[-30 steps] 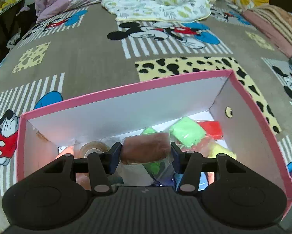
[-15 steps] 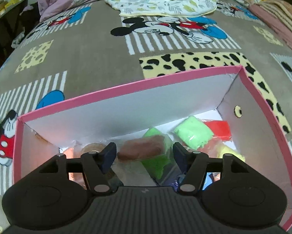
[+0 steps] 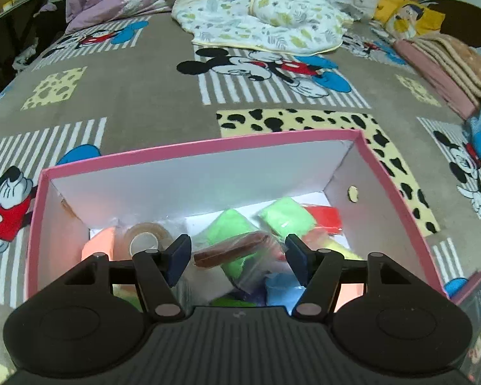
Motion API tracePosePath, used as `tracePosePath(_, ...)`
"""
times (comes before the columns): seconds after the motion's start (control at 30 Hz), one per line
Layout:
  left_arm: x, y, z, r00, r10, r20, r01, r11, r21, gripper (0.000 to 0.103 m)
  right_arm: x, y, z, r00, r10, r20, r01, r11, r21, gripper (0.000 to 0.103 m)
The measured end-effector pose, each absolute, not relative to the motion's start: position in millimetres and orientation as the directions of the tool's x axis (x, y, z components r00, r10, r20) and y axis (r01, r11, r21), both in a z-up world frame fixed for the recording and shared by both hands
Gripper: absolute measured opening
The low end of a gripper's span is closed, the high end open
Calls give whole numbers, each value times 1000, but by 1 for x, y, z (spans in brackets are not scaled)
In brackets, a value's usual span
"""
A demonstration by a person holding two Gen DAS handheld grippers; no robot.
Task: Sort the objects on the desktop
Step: 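Withdraw the open left tool from the pink box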
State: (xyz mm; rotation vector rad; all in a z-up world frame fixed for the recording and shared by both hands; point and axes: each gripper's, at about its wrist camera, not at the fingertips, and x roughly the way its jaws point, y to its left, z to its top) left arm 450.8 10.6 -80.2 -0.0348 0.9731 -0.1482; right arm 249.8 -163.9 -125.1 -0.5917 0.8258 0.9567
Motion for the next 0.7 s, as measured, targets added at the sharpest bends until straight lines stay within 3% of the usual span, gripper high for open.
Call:
tracePosePath(0.17, 439, 15, -72, 586, -176, -791, 116, 984, -133, 76, 247, -162, -120, 326, 464, -823, -884, 459, -92, 46)
tracePosePath(0.43, 407, 26, -64, 621, -210, -755, 86, 976, -201, 76, 247, -162, -115, 329, 472, -818, -878, 472, -81, 46)
tracePosePath(0.7, 354, 32, -51, 688, -263, -676, 137, 962, -235, 76, 260, -170, -119, 293, 495, -818, -845, 534, 21, 46)
